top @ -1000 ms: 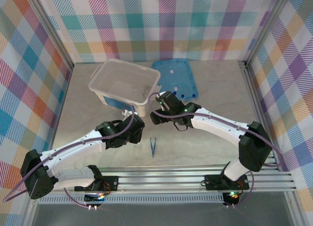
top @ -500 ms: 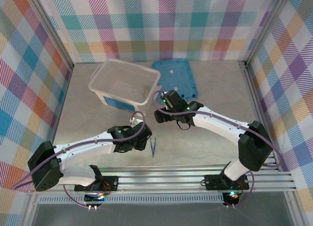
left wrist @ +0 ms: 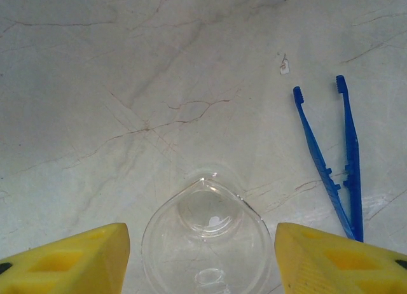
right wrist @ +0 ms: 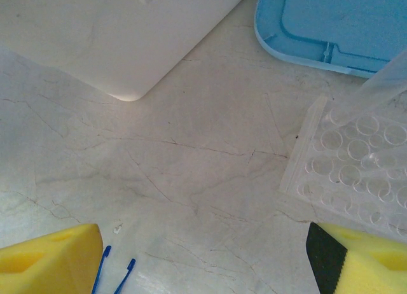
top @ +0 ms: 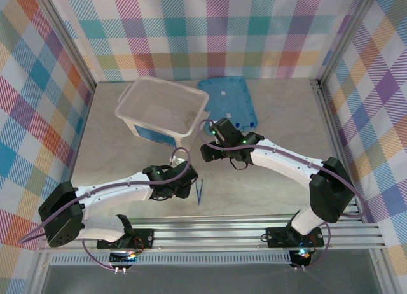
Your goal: Organize the chemistry lab equipment
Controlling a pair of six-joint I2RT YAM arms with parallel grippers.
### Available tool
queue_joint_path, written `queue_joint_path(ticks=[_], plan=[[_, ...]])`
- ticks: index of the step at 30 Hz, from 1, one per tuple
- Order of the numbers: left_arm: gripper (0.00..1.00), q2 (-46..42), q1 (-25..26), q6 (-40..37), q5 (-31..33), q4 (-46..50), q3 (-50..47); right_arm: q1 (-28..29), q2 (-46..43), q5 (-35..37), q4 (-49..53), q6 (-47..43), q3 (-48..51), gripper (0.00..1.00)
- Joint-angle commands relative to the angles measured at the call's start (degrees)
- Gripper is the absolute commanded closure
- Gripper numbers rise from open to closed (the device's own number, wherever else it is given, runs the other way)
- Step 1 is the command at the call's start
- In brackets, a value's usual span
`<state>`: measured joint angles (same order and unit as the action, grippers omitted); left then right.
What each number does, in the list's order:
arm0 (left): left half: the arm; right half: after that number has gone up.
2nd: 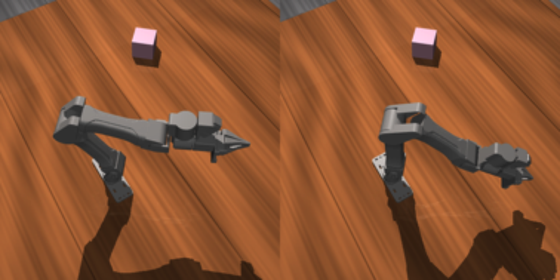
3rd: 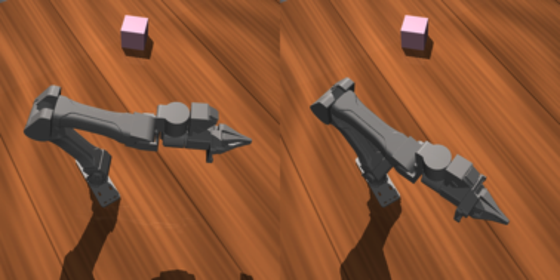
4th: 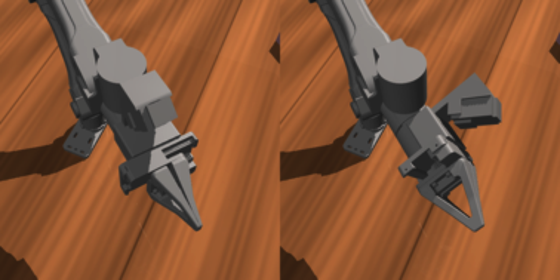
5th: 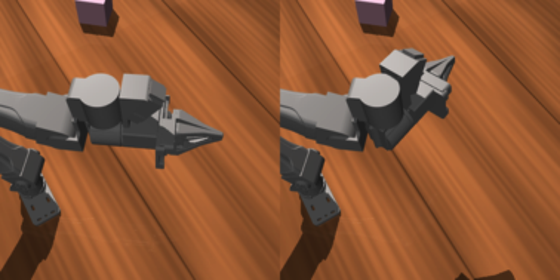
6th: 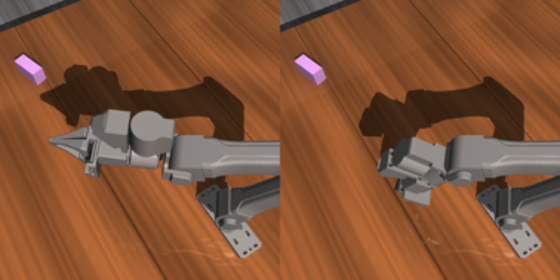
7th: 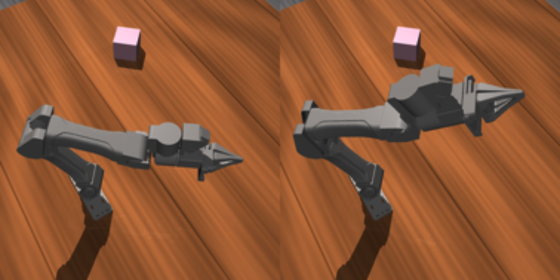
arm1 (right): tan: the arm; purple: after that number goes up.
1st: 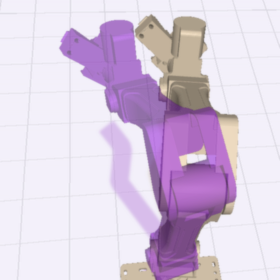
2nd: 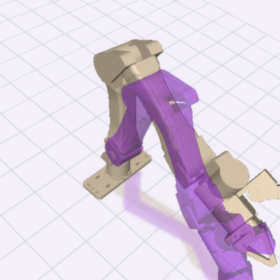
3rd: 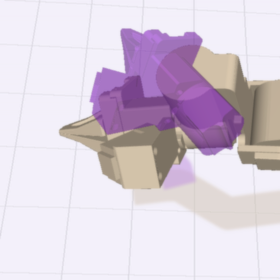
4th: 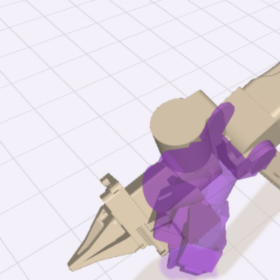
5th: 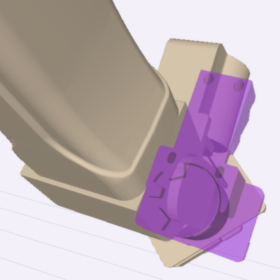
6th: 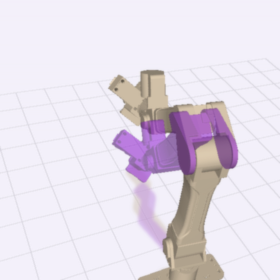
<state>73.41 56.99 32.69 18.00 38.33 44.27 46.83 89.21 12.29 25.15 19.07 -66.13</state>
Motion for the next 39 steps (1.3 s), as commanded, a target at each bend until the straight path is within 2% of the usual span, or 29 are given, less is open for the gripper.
queue_joint_path(ticks=[1, 13, 24, 34, 39], plan=[[0.4, 1.27, 0.82, 1.11, -0.72, -0.48, -0.93, -0.26, -0.88, -0.78, -0.08, 0.97, 0.96, 0.15], [0.43, 2.04, 0.8, 1.77, -0.77, -0.36, -1.4, -0.33, -0.8, -1.07, -0.38, 1.23, 1.26, 0.16], [0.56, 1.91, 0.79, 1.82, -0.48, 0.92, -0.2, -0.36, -0.7, -1.13, -0.46, 1.18, 1.18, 0.16], [0.57, -1.0, 0.36, -0.46, 4.2, 11.61, 10.08, -0.33, 0.17, -1.83, -0.75, 0.71, 0.31, 0.16], [0.58, -3.32, -1.97, -1.94, 5.02, 17.13, 16.43, -0.34, 0.95, -2.25, -0.86, -0.06, -0.79, 0.16]])
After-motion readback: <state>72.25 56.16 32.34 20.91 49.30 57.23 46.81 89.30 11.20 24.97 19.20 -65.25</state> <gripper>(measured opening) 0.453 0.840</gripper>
